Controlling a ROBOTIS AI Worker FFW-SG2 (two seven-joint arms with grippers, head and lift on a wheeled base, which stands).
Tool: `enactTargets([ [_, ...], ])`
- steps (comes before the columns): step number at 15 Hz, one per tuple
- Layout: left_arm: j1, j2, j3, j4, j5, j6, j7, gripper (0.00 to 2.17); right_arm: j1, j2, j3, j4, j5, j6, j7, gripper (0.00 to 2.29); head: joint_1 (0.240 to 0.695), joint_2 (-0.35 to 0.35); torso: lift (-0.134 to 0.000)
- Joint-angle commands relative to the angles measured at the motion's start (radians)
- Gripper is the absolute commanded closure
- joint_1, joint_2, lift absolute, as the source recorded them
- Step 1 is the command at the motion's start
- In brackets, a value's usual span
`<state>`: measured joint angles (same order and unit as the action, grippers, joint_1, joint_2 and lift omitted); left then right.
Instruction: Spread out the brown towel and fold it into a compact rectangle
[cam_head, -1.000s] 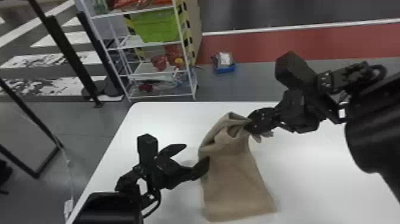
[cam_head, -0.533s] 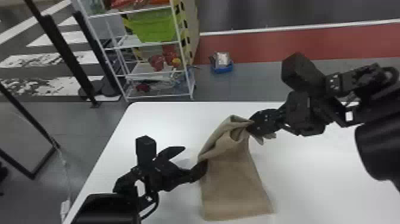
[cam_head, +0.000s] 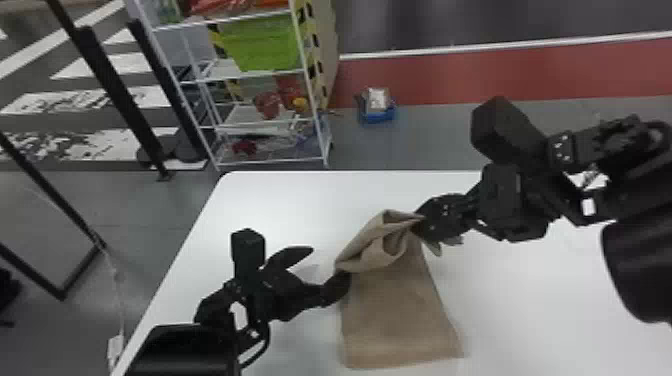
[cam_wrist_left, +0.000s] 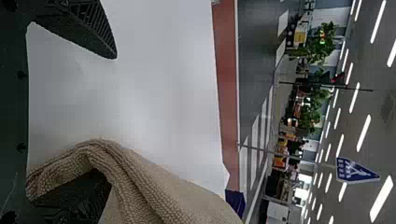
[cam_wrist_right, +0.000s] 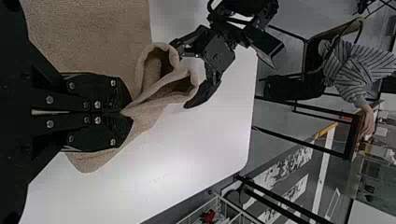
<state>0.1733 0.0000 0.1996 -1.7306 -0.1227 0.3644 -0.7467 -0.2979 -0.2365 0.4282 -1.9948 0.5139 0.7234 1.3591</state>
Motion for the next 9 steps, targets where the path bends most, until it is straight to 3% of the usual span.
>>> enactTargets([
  [1,0.000,-0.003,0.014,0.000,0.002,-0.006,-0.005,0.05,0.025,-0.009,0.034,-0.016,0.020,0.003,0.008,1.66,0.695,0.229,-0.124],
  [4,0.026,-0.003,0.038,-0.012,0.011,-0.021,-0.017,0.05,0.039,-0.035,0.081,-0.030,0.048,0.012,0.008,1.66,0.695,0.245,-0.124],
  [9,0.094,-0.003,0.066,-0.098,0.025,-0.028,-0.056,0.05,0.014,-0.023,0.058,-0.049,0.025,0.028,0.008,1.66,0.695,0.277,-0.124],
])
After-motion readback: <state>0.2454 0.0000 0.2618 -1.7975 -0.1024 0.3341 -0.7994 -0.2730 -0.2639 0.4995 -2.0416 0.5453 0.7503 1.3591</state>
